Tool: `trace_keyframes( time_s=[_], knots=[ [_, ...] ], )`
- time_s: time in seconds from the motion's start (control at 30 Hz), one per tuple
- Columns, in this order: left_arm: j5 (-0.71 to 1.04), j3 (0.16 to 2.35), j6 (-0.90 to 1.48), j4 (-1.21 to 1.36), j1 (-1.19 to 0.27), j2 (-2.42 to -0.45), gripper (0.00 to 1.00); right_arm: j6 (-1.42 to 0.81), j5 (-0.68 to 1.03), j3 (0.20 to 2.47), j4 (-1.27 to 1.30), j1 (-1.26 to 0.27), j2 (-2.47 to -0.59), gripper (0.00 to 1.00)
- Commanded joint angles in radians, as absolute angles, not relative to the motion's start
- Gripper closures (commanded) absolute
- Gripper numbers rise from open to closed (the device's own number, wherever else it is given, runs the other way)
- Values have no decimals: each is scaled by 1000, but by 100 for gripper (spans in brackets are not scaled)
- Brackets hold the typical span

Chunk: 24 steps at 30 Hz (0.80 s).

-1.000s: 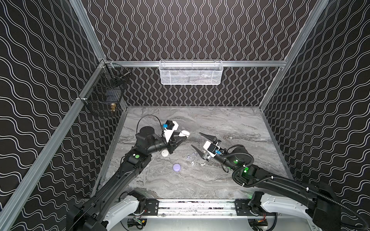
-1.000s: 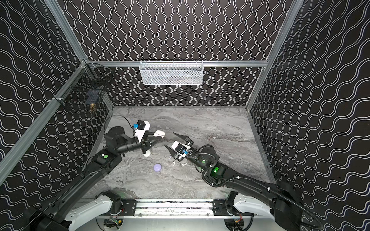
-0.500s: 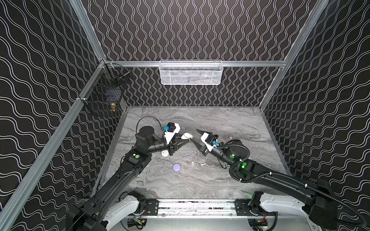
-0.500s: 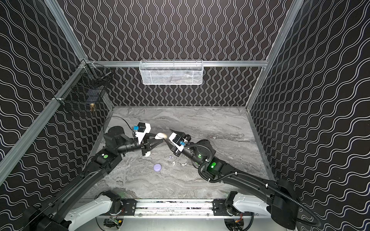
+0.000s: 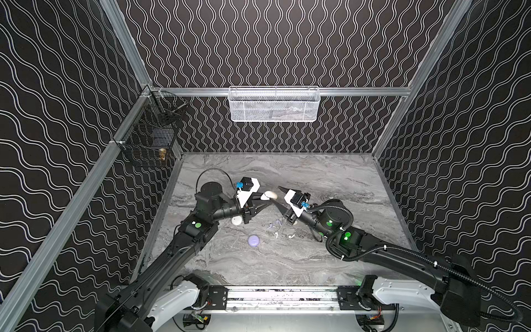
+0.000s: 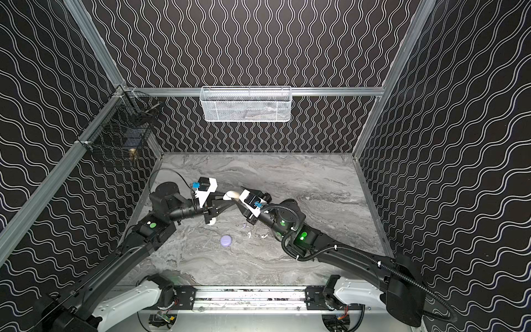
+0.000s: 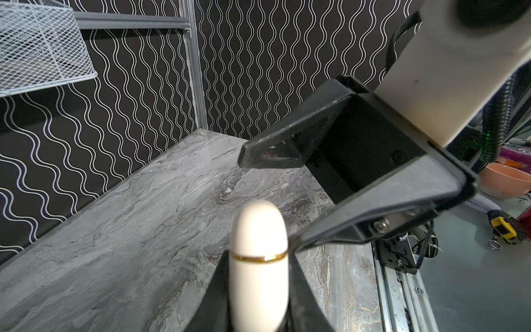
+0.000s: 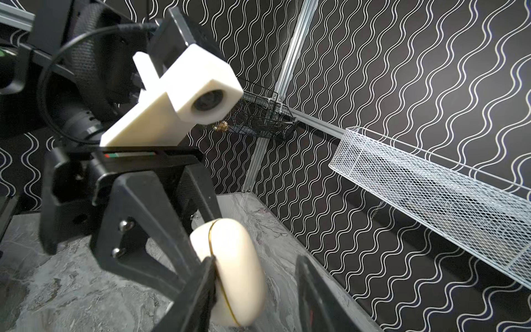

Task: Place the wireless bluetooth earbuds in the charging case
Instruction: 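Hold the case in the left gripper while the right gripper pries its lid open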

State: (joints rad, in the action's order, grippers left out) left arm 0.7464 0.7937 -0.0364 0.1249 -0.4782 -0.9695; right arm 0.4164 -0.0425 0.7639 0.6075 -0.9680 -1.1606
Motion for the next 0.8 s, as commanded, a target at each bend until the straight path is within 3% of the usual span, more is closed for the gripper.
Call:
trace_keyframes(
  time_s=[0.0, 0.67, 0.77],
  knots=[
    [869, 777, -72, 184, -490, -949, 100, 432, -161, 772, 618, -962, -1161, 53],
    [901, 738, -86, 227, -490, -911, 100, 320, -195, 799, 550, -962, -1083, 50],
    [874, 714, -47, 279, -490, -902, 100, 285, -263, 789, 568, -962, -1060, 48]
  ],
)
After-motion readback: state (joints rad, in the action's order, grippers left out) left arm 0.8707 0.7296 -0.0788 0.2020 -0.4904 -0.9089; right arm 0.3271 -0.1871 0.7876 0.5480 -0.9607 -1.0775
